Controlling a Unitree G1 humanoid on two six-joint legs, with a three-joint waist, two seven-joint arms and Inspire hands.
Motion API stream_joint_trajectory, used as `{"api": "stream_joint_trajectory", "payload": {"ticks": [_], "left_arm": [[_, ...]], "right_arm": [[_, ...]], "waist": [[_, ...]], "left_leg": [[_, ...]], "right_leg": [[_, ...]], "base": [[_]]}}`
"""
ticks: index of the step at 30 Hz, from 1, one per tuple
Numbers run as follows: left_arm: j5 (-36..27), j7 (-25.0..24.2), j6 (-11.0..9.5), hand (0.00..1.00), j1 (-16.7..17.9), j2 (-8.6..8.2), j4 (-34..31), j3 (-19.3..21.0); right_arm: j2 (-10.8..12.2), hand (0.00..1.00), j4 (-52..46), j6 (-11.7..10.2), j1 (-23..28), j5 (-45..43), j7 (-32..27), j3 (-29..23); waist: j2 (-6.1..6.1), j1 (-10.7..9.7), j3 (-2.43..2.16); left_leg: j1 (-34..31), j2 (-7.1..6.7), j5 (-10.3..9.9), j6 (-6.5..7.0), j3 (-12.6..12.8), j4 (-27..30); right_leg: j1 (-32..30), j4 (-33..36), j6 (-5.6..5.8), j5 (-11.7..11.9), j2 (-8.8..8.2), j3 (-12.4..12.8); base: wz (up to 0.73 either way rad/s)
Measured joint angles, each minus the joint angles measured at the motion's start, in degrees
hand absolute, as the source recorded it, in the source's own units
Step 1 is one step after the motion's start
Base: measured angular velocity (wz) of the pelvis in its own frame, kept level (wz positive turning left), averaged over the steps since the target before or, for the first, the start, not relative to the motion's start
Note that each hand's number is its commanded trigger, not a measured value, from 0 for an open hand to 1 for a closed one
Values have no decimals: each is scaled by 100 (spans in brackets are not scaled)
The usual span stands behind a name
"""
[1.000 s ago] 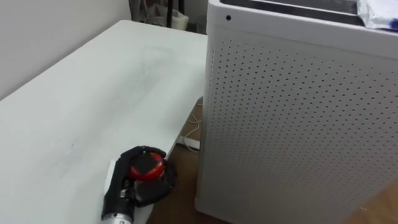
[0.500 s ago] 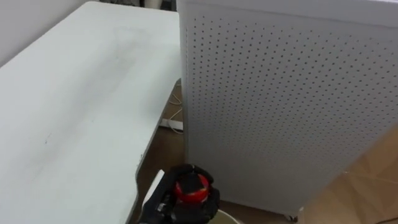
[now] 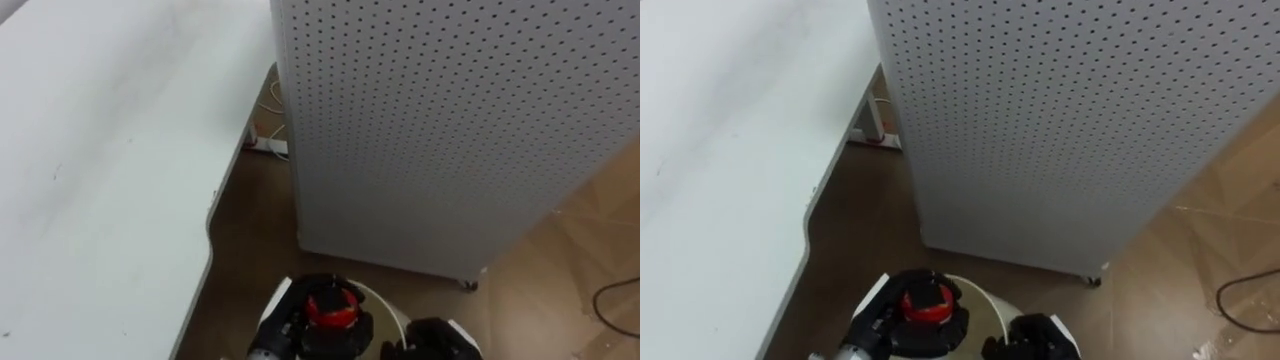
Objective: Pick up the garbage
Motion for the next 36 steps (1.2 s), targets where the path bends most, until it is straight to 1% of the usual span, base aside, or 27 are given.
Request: {"api": "stream_joint_trajectory", "payload": {"ticks": [2, 5, 6, 7, 8, 18, 24, 27, 28, 29, 31, 32, 33, 35, 36], "left_arm": [[1, 2, 0, 100, -29, 20, 48, -38], [-1, 9, 0, 100, -30, 46, 140, -56], [-1, 13, 0, 94, -30, 55, 145, -55], [-1, 16, 1, 12, -30, 65, 147, -54], [-1, 18, 0, 0, -32, 65, 148, -49], [10, 42, 0, 0, -64, 61, 267, 9], [3, -27, -1, 0, -72, 85, 330, 66], [11, -110, -2, 0, -80, 94, 326, 187], [10, -114, -1, 0, -75, 101, 298, 222], [10, -116, -1, 0, -73, 124, 252, 252], [10, -148, -1, 0, -66, 150, 145, 320], [10, -184, -2, 0, -45, 147, 70, 361], [10, -203, -2, 0, -45, 147, 45, 371], [10, -230, 0, 0, 15, 148, -43, 385], [15, -240, 0, 0, 89, 177, -175, 385]], "right_arm": [[29, 100, -17, -3, -74, 24, -47, 3], [71, 100, -17, -3, -84, 28, -211, 12], [72, 100, -17, -3, -91, 29, -239, 18], [70, 100, -17, -3, -106, 32, -277, 19], [70, 100, -20, -3, -113, 39, -314, 20], [52, 100, -6, -4, -78, 251, -370, 45], [23, 100, 30, -6, 41, 323, -302, 48], [17, 100, 160, -5, 62, 312, -223, 52], [-24, 100, 170, -4, 108, 310, -265, 27], [-102, 100, 168, -4, 139, 310, -258, 23], [-181, 100, 165, -5, 156, 313, -155, -106], [-191, 100, 159, -4, 189, 313, -129, -188], [-194, 100, 158, -4, 200, 311, -126, -208], [-207, 100, 158, -4, 264, 312, -128, -221], [-222, 100, 152, -4, 325, 308, -127, -251]], "waist": [[-9, -1, 6], [-18, -4, 12], [-18, -3, 12], [-19, -5, 12], [-19, -5, 12], [-17, -19, 10], [-8, -3, 5], [6, 11, 4], [12, 13, 1], [17, 10, -5], [28, -5, -12], [37, -4, -27], [40, -1, -29], [69, -17, -69], [87, -39, -94]], "left_leg": [[-146, 24, -2, 3, 16, 73], [-165, 23, -3, 2, 20, 103], [-172, 23, -4, 2, 20, 103], [-190, 23, -4, 3, 20, 105], [-208, 22, -5, 5, 20, 107], [-220, 23, -5, 5, 18, 97], [56, 58, -7, 3, 19, -3], [165, 68, -7, 2, 15, -17], [216, 62, -7, 2, 11, -36], [270, 58, -8, 1, 13, -66], [352, 49, -7, 1, 28, -124], [428, 38, -7, 1, 47, -152], [476, 34, -7, 1, 67, -178], [619, 23, -7, 1, 117, -260], [719, 11, -5, -1, 135, -329]], "right_leg": [[-141, 43, -12, 10, 10, 8], [-180, 72, -12, 7, 16, 35], [-186, 72, -12, 6, 16, 35], [-202, 71, -12, 6, 15, 35], [-218, 72, -11, 6, 14, 35], [-214, 62, -11, 6, 13, 33], [125, -153, 3, 32, 58, 16], [251, -231, -6, 58, 56, -35], [298, -238, -5, 57, 55, -32], [355, -276, -4, 57, 57, -28], [422, -323, 6, 67, 62, -12], [467, -321, 9, 66, 60, 13], [496, -325, 14, 62, 62, 37], [595, -358, 22, 57, 59, 70], [682, -414, 25, 57, 57, 82]], "base": [[-4], [0], [0], [0], [0], [0], [0], [0], [0], [0], [-6], [-9], [-13], [-12], [-10]]}}
